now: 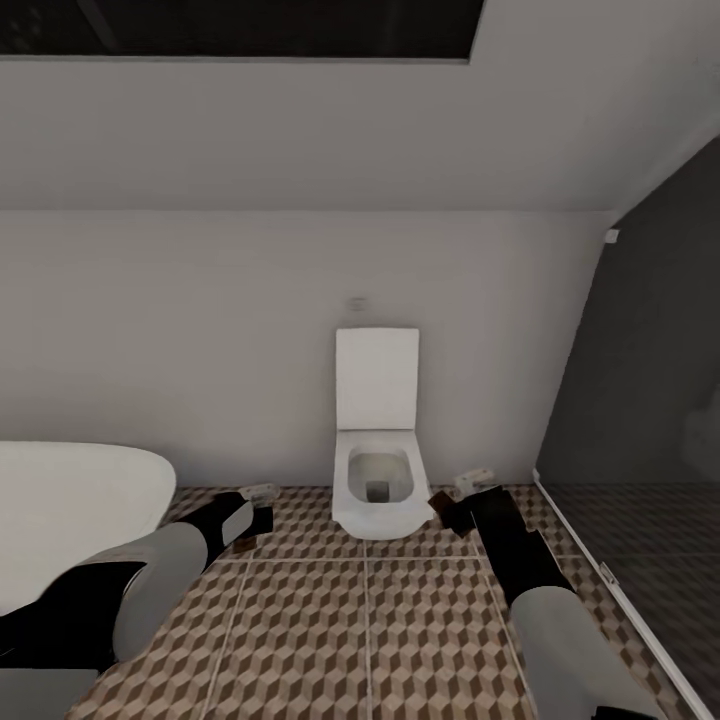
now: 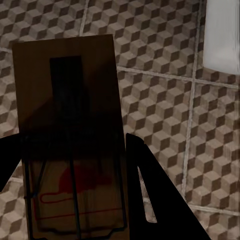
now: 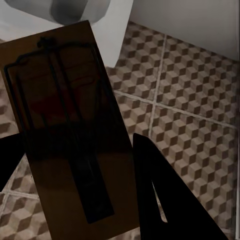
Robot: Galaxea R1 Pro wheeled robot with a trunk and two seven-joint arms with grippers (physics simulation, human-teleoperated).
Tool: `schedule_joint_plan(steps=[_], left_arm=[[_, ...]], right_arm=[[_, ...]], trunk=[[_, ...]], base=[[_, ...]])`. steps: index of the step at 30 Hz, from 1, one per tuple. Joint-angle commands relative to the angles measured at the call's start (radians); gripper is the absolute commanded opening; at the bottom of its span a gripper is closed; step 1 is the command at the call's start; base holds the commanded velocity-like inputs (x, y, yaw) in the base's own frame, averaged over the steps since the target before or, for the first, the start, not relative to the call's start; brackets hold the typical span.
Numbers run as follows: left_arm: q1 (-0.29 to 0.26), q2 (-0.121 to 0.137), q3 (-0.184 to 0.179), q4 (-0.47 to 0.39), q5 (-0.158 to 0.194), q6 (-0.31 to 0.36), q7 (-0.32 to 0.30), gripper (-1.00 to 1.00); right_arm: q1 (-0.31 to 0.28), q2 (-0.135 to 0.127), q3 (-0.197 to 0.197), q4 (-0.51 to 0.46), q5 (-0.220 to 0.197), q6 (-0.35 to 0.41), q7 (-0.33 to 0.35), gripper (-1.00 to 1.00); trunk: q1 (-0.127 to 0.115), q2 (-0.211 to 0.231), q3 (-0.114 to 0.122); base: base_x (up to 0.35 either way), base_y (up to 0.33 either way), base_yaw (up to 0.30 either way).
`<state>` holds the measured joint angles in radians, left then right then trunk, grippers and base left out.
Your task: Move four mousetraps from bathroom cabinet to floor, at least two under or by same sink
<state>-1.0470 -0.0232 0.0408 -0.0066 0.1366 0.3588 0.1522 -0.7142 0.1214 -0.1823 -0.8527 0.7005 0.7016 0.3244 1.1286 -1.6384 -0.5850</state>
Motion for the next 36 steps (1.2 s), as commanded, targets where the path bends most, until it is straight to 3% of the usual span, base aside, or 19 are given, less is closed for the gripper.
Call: schedule_joint_plan(steps=[1,17,29,36], left_arm=[[-0.001,-0.001,0.004,-0.001,0.006,0.004,0.006,-1.00],[-0.001,-0.003,0.004,0.000,0.006,0.003,0.004,-1.00],[-0.001,-0.002,0.004,0.000,0.005,-0.009,0.006,-1.00],[-0.001,0.000,0.004,0.000,0.006,0.002,0.003,-1.00]], right_arm=[[-0.001,0.001,-0.003,-0.001,0.011,0.001,0.004,-1.00],[-0.001,0.001,-0.004,0.000,0.011,-0.014,0.003,-1.00],[-0.001,0.000,-0.004,0.025,0.011,-0.029,0.002,-1.00],[-0.001,0.000,-0.005,0.029,0.011,-0.030,0.002,-1.00]], trunk=[[0.000,-0.001,-0.001],[0.000,-0.001,-0.001],[0.000,-0.001,-0.001],[0.000,-0.001,-0.001]], base=[[0.000,-0.220,0.000],[0.000,-0.254,0.000],[0.002,-0.036,0.000],[0.199,0.096,0.000]])
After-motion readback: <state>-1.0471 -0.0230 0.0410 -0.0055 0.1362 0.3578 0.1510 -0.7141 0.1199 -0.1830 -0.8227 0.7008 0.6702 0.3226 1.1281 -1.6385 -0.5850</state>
